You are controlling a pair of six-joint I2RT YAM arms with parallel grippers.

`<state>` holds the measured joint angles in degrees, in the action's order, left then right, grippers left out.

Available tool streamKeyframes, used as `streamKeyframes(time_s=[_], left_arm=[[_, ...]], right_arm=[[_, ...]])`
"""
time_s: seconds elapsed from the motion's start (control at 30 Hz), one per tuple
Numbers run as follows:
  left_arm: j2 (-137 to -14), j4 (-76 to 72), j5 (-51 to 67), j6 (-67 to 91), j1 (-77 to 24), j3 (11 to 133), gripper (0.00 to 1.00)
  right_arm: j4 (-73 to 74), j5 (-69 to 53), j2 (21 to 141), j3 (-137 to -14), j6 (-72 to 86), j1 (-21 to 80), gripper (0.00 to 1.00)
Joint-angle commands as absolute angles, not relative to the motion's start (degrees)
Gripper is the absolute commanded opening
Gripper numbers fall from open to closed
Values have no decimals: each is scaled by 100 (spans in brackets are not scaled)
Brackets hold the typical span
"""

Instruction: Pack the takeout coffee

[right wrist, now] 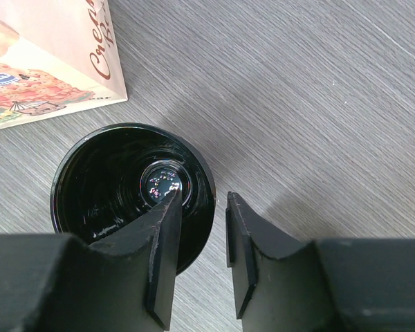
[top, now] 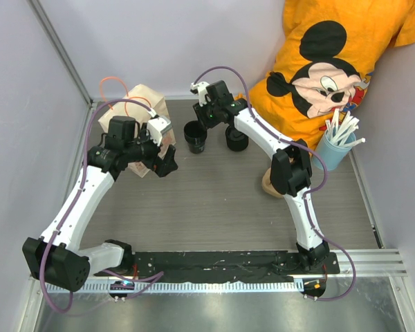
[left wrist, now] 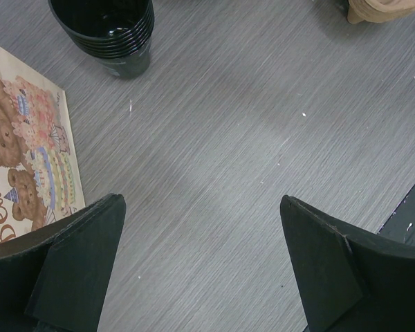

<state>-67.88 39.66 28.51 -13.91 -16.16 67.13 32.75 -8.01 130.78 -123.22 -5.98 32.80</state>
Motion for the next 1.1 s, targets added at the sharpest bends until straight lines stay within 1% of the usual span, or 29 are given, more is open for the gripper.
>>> streamKeyframes(time_s=[0.0,0.17,0.63,0.7,0.73,0.83,0.9,1.07], left_arm=[[-6750,3770,2909,-1371,-1635,6697,100],[-6741,3771,2927,-1362,-1635,6688,100],[-6741,3771,2935,-1371,-1626,6680,100],[-6741,3771,2944,-1371,-1626,6680,100],[-6741,3771,2927,-1362,-1626,6680,100],[-6733,3771,2936,-1371,-1626,6671,100],[-6732,3771,2936,-1371,-1626,6680,100],[-6732,3770,2936,-1371,-1626,6671,100]], right_arm=[[3059,-800,12771,-12568,-642,3322,35],[3067,-791,12709,-12595,-642,3331,31],[3067,-774,12630,-12604,-650,3366,31],[3059,-747,12621,-12612,-659,3375,32],[3059,-756,12621,-12630,-659,3366,36],[3067,-756,12603,-12630,-668,3375,38],[3067,-765,12577,-12612,-659,3375,38],[3059,-782,12560,-12577,-650,3384,34]])
